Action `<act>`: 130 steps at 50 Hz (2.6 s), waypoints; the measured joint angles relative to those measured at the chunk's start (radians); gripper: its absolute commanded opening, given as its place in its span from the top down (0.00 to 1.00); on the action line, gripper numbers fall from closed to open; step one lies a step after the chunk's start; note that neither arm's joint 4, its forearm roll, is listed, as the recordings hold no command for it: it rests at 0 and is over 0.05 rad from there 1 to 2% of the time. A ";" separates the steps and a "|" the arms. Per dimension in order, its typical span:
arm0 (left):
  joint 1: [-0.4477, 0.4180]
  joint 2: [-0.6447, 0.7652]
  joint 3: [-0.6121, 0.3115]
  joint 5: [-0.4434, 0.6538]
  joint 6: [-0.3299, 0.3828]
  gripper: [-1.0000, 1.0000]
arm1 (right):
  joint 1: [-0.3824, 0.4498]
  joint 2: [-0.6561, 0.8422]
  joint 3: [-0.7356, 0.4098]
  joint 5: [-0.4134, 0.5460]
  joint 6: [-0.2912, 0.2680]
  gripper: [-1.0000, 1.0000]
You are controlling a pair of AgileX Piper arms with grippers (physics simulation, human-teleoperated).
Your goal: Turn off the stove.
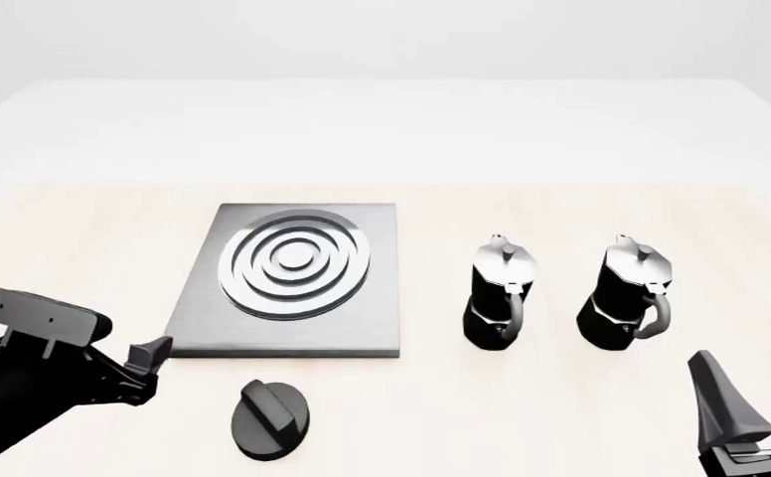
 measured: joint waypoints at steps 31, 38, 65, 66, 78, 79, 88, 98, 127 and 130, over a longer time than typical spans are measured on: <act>-0.046 0.176 0.090 -0.139 -0.138 0.00 | 0.002 0.003 0.001 -0.002 -0.001 0.00; -0.063 0.209 0.104 -0.178 -0.175 0.00 | 0.002 0.002 0.001 -0.001 0.000 0.00; -0.145 0.333 0.113 -0.307 -0.252 0.00 | 0.004 0.000 0.000 0.001 0.002 0.00; -0.148 0.337 0.112 -0.310 -0.254 0.00 | 0.004 -0.001 0.000 0.001 0.002 0.00; -0.186 0.385 0.097 -0.345 -0.272 0.00 | 0.003 -0.001 -0.001 0.002 0.002 0.00; -0.189 0.389 0.095 -0.348 -0.274 0.00 | 0.003 -0.001 -0.001 0.002 0.003 0.00; -0.212 0.415 0.080 -0.363 -0.281 0.00 | 0.003 0.000 -0.001 0.001 0.004 0.00; -0.233 0.430 0.066 -0.370 -0.287 0.00 | 0.004 0.000 -0.002 0.000 0.006 0.00; -0.283 0.396 -0.007 -0.318 -0.277 0.00 | 0.004 -0.005 -0.004 0.004 0.012 0.00; -0.288 0.392 -0.015 -0.313 -0.277 0.00 | 0.003 -0.005 -0.004 0.005 0.013 0.00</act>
